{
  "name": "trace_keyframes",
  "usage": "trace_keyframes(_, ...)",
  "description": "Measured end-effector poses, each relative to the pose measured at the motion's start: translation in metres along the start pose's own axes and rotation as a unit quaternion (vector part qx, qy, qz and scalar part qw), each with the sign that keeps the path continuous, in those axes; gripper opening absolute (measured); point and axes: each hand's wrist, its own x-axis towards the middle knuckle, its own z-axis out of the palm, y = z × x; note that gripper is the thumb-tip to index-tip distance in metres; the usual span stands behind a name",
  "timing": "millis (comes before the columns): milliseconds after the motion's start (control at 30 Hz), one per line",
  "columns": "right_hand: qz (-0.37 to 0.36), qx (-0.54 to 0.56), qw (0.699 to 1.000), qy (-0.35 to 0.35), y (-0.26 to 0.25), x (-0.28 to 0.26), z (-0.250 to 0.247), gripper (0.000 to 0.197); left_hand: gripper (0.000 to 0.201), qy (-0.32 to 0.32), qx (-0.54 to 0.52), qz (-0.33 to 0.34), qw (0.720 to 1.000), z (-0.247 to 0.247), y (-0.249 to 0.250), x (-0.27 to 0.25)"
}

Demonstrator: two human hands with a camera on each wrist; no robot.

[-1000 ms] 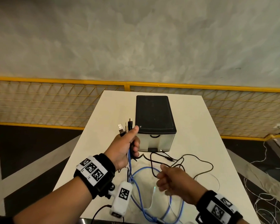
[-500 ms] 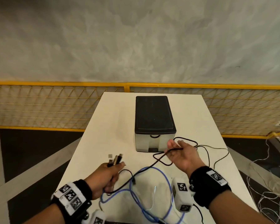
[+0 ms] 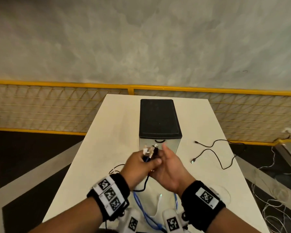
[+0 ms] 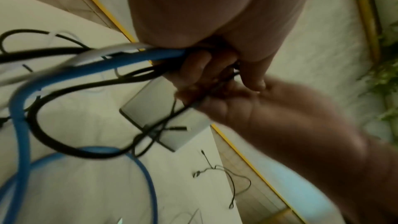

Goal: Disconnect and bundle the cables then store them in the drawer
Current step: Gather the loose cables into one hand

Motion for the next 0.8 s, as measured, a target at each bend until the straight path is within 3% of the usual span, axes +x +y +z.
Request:
trace_keyframes(133,0.023,-0.017,0.999,-0.015,0.001,-0.006,0.007,0.045,0.011,0.006,-0.002,0.004,1.0,0.001,-0.008,-0.001)
trace_keyframes(267,0.006,-0.001,1.0,0.021,-0.023,0.0,0.0,0.022,0.008,-0.153,0.095,-0.011,0.984,-0.021,-0.019,-0.021)
trace_keyframes(333,0.002,-0.006,1.0,0.024,-0.034,0.002,-0.002,0.028,0.009,-0.193,0.125,-0.035,0.973,-0.036,-0.027,-0.031)
trace_keyframes(400,0.02,-0.02,0.999,0.035,-0.034,0.003,0.0,0.03,0.01,-0.189,0.127,-0.043,0.973,-0.052,-0.033,-0.036)
trace_keyframes(500,0.049,-0.002,0.997,0.056,-0.017,0.007,0.003,0.029,0.018,-0.225,0.16,-0.041,0.96,-0.066,-0.027,-0.041)
trace_keyframes(567,0.057,0.021,0.996,0.068,-0.009,0.009,0.003,0.029,0.013,-0.246,0.174,-0.035,0.953,-0.069,-0.021,-0.045)
trace_keyframes(800,0.013,0.061,0.992,0.114,-0.044,0.004,-0.023,0.027,0.008,-0.327,0.242,-0.059,0.912,-0.082,-0.03,-0.063)
